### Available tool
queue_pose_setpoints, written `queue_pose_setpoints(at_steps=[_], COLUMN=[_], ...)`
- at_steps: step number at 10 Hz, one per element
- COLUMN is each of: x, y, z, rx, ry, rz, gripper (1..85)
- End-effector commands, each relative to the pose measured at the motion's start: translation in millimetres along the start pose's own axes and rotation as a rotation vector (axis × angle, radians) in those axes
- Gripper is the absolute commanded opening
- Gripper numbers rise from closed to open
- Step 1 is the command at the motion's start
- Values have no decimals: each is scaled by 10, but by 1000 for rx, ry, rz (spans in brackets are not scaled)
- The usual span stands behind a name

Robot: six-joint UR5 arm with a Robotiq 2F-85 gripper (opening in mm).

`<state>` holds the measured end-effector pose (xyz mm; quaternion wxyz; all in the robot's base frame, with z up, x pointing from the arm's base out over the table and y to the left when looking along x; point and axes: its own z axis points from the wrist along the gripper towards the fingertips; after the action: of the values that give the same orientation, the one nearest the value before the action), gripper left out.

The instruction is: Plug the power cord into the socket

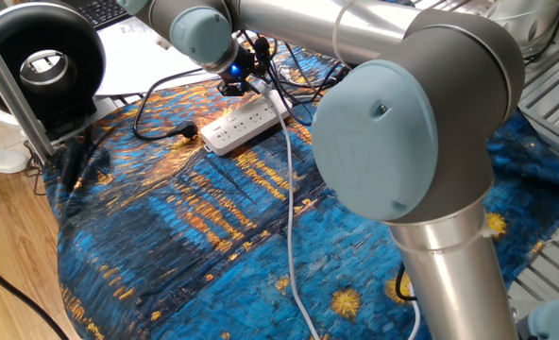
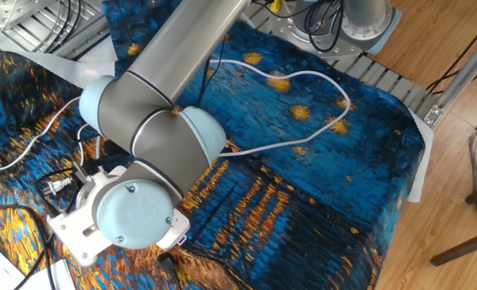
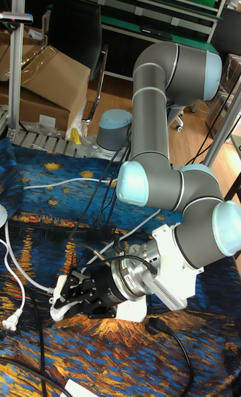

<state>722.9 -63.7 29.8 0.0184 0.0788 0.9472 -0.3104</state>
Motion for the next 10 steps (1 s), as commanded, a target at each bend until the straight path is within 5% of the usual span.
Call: queue_pose_setpoints(at_steps=[1,8,10], x=[14,21,26], y=[22,-20,-50], z=[14,28,22], rx=[-9,5,11], ry=[0,-2,8], rz=[2,-1,10], gripper=[323,230,13])
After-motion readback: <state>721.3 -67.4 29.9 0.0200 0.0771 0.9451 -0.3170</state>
